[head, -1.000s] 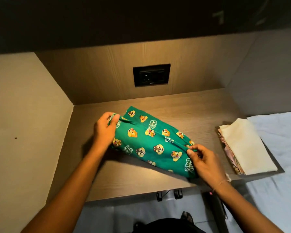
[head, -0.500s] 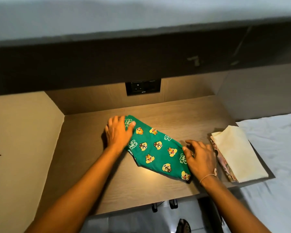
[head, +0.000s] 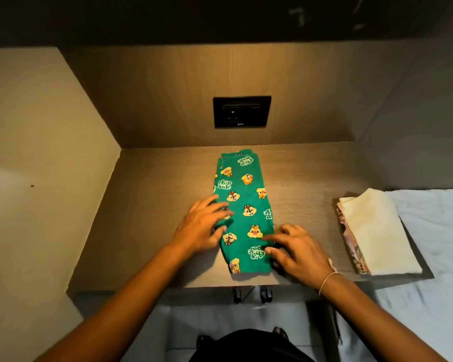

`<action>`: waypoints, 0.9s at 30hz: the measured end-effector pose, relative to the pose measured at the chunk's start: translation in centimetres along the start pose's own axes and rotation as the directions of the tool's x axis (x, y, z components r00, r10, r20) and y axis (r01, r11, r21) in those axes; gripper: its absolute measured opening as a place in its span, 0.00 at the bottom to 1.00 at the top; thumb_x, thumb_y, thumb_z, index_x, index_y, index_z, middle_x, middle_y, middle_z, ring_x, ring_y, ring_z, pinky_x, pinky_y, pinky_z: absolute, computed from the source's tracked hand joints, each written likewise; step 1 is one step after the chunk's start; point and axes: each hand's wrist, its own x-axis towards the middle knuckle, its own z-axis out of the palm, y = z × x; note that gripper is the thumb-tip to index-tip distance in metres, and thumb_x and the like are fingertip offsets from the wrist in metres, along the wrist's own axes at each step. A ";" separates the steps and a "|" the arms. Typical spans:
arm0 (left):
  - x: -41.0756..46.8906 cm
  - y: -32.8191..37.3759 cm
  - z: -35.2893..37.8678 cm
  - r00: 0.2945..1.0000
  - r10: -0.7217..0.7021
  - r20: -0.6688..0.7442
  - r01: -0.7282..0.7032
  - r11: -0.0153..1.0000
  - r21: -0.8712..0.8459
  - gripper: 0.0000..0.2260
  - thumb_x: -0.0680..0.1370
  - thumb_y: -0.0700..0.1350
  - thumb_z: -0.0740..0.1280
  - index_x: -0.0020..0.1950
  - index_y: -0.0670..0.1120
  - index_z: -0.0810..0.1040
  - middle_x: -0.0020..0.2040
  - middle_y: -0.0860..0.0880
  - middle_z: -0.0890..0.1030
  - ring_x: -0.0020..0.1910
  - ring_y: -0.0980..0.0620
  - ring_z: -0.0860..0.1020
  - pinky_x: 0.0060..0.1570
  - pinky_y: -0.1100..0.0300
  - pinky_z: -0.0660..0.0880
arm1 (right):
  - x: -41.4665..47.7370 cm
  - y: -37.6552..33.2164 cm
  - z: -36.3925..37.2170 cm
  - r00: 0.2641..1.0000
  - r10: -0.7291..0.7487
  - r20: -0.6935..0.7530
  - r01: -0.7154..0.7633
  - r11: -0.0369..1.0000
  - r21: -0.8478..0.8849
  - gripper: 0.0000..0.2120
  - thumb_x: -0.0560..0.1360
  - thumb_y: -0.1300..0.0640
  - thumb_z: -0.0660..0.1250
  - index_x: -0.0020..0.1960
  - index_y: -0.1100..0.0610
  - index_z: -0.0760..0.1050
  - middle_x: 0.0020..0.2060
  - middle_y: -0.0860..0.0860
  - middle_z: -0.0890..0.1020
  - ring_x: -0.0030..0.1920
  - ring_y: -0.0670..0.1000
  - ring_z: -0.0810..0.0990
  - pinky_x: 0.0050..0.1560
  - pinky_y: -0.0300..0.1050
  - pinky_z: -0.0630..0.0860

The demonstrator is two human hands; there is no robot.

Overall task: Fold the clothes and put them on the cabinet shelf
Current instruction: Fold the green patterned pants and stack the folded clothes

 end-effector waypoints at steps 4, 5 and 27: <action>-6.9 2.1 2.8 0.995 0.083 -0.046 -0.085 0.995 -0.048 0.25 0.74 0.67 0.61 0.67 0.56 0.74 0.69 0.54 0.74 0.71 0.52 0.67 0.67 0.43 0.67 | -0.8 1.1 1.0 0.974 -0.201 0.104 0.214 0.967 -0.136 0.31 0.71 0.30 0.58 0.70 0.43 0.68 0.71 0.46 0.70 0.72 0.51 0.64 0.69 0.54 0.64; -8.2 2.7 3.6 0.996 0.088 -0.013 -0.089 0.996 -0.026 0.28 0.73 0.69 0.61 0.69 0.56 0.72 0.72 0.54 0.71 0.74 0.52 0.63 0.70 0.45 0.63 | -1.4 1.2 1.8 0.962 -0.227 0.155 0.252 0.952 -0.171 0.35 0.70 0.28 0.57 0.72 0.43 0.65 0.74 0.46 0.66 0.75 0.52 0.60 0.72 0.56 0.59; -4.1 8.8 -1.2 0.827 -0.553 -0.100 0.299 0.583 -0.755 0.14 0.71 0.60 0.69 0.50 0.52 0.82 0.39 0.49 0.85 0.39 0.50 0.83 0.41 0.48 0.81 | 0.9 -2.3 -5.2 0.998 0.026 -0.050 -0.001 0.892 0.452 0.12 0.72 0.42 0.64 0.51 0.46 0.80 0.37 0.50 0.84 0.38 0.56 0.81 0.40 0.56 0.79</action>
